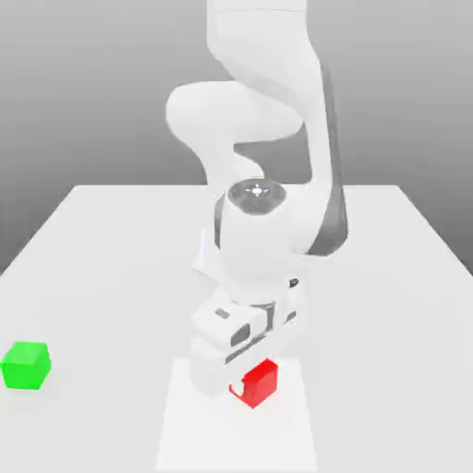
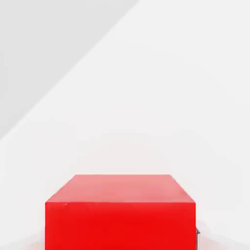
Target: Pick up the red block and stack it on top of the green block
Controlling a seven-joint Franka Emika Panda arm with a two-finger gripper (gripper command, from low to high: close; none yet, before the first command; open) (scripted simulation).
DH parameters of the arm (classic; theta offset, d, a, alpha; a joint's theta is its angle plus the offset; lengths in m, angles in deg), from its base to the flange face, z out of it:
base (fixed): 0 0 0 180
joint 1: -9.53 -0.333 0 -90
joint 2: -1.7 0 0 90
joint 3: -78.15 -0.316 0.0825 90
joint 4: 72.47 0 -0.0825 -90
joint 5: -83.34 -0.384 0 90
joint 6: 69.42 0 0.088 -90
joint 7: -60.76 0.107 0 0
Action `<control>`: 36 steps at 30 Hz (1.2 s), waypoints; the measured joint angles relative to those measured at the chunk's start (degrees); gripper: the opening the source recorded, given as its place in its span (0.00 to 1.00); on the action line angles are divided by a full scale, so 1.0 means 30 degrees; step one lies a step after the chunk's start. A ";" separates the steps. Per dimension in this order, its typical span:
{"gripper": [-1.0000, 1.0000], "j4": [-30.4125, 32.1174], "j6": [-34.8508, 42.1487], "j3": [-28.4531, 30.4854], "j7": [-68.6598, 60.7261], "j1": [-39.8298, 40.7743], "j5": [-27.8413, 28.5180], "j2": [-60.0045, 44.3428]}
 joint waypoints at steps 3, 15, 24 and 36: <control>0.00 0.0161 0.1110 0.0493 0.0685 -0.0254 0.0969 0.1339; 0.00 -0.0585 0.4569 0.4083 -0.0614 -0.0432 0.1894 0.3351; 0.00 -0.4167 0.6872 0.7855 -0.6152 0.7397 0.0638 0.2134; 1.00 -0.5035 0.4298 0.6086 -0.9925 0.9622 -0.3462 -0.1470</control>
